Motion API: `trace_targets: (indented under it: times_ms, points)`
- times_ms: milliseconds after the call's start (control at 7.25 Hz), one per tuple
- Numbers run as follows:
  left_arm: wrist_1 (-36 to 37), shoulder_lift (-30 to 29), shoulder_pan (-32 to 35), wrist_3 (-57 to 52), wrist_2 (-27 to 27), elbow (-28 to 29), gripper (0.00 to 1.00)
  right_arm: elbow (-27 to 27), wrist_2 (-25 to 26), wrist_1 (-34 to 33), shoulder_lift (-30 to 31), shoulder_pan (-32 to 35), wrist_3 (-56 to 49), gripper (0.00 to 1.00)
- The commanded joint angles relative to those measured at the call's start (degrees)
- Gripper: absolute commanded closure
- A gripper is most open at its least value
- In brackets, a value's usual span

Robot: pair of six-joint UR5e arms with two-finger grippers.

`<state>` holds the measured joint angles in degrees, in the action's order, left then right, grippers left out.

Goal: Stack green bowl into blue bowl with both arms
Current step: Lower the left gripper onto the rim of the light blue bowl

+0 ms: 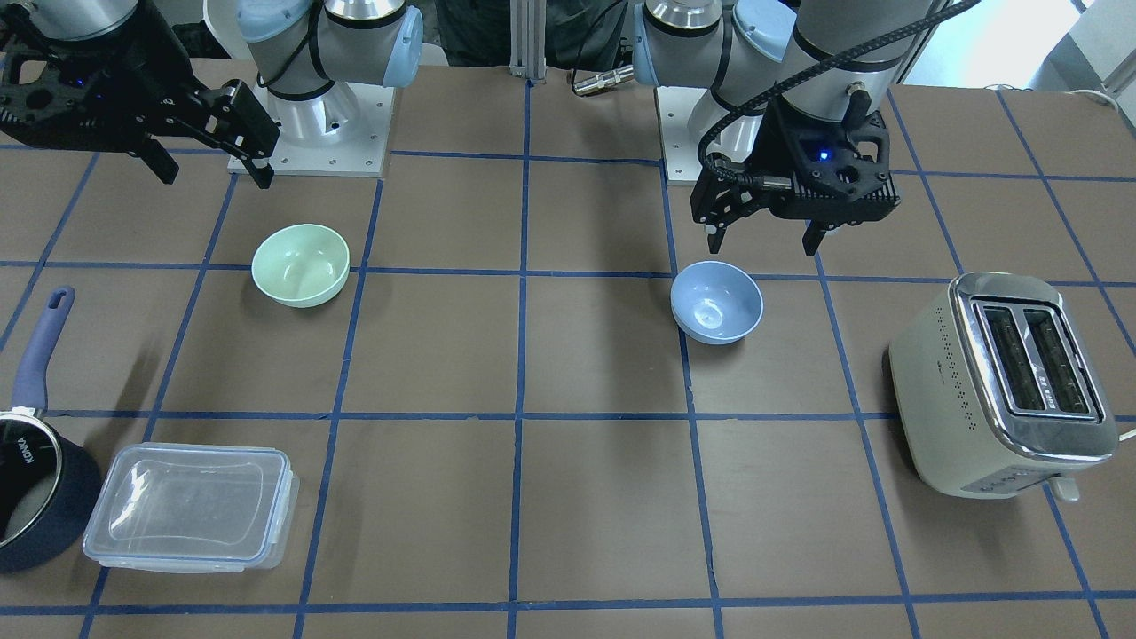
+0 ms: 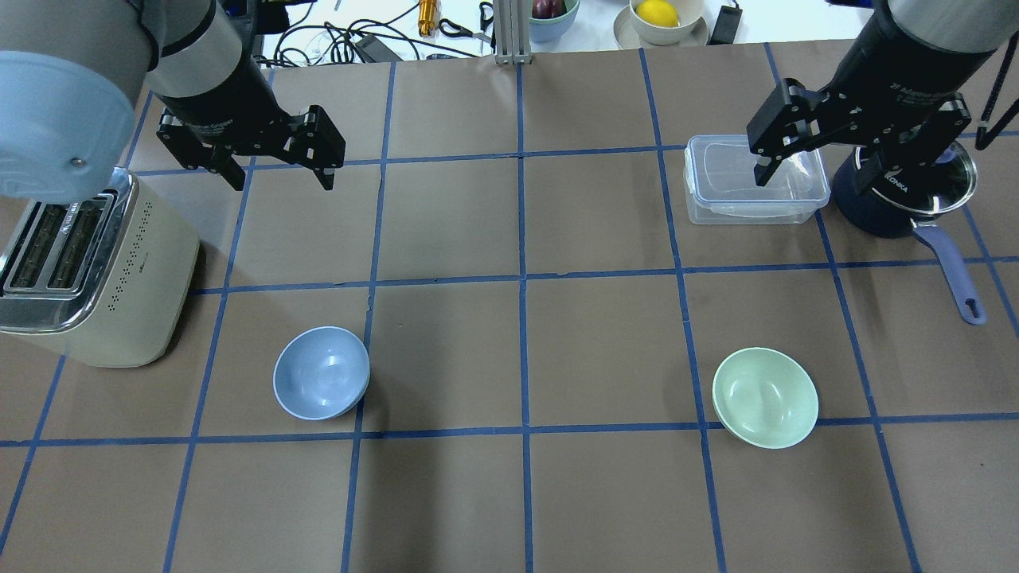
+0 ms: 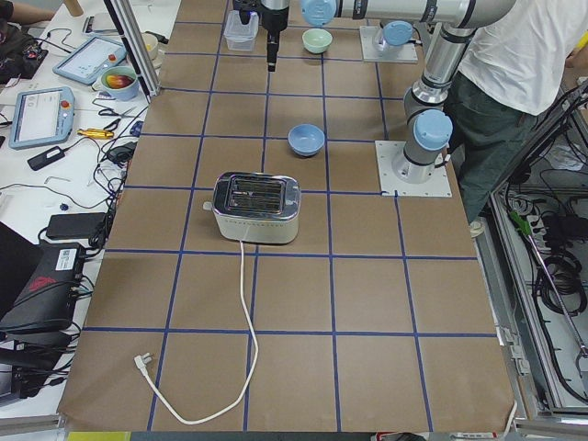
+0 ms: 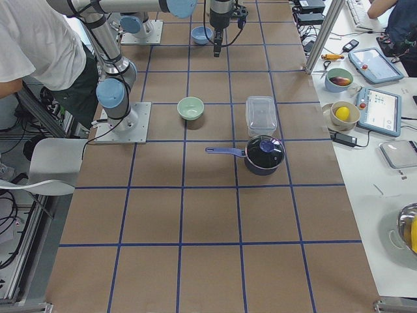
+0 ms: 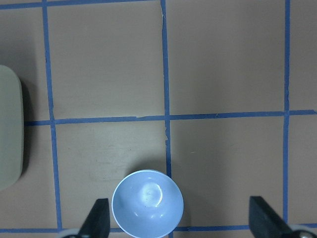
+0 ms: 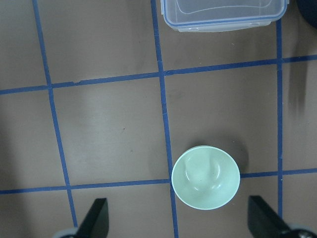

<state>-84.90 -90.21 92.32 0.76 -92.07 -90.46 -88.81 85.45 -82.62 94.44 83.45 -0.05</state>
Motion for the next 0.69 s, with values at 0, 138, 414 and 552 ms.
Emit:
trace_targets:
  times_ms: [0,138,414,552]
  points:
    - [0.35,0.12,0.05,-0.06,0.05,-0.77,0.0,0.3,0.33,-0.95,-0.48,5.87,7.63,0.0]
    - [0.44,-0.14,0.14,-0.06,0.05,-1.73,0.0,0.65,4.95,-2.7,-1.97,8.28,8.04,0.0]
    - [1.83,0.9,0.23,0.2,-0.13,-8.72,0.0,0.83,6.66,-2.89,-2.86,8.83,6.74,0.0]
    - [7.67,1.08,0.32,-0.14,-0.22,-14.86,0.0,1.18,6.23,-4.98,-3.29,8.31,3.42,0.0]
